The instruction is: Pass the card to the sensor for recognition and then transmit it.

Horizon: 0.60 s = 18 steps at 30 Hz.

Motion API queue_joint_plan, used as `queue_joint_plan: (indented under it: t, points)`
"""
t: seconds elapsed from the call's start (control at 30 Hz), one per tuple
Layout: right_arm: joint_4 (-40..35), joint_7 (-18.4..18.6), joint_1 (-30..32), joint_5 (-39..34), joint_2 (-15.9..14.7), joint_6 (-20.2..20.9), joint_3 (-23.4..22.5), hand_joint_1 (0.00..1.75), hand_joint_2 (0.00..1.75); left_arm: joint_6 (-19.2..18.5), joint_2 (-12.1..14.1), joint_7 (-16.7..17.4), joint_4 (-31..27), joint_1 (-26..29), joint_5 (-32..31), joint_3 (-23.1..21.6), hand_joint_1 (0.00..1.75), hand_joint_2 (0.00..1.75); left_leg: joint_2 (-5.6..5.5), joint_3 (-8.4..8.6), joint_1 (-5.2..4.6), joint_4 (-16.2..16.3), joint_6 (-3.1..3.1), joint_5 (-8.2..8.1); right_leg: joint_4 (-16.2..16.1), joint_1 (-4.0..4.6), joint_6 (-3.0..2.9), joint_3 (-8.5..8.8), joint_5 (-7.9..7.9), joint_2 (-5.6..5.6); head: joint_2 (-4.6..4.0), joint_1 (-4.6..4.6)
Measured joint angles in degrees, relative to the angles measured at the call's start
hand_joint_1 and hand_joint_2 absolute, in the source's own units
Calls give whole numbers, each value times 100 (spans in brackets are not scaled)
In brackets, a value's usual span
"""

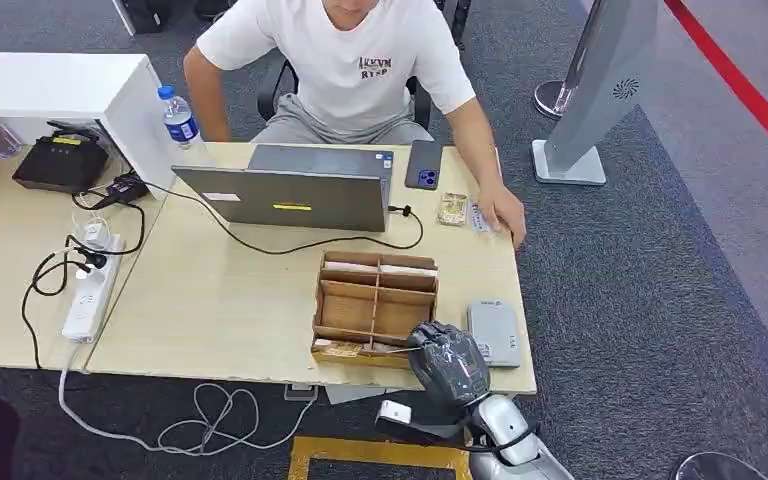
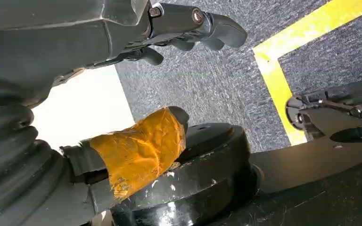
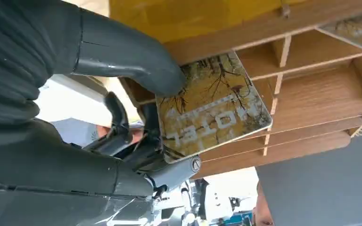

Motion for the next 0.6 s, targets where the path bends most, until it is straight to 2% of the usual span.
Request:
queue_joint_plan:
  t: [0.47, 0.6]
  points:
    - [26, 15, -33, -18, 11, -11, 31, 175, 175, -61, 4, -37, 0, -4, -94, -77, 0, 175, 0, 2, 0, 0, 0, 0, 0, 0, 0, 2, 0, 0, 0, 2]
    - [31, -147, -34, -584, 11, 166, 37, 175, 175, 35, 7, -166, 0, -3, -66, -83, 0, 175, -1, 2, 0, 0, 0, 0, 0, 0, 0, 3, 0, -1, 0, 2]
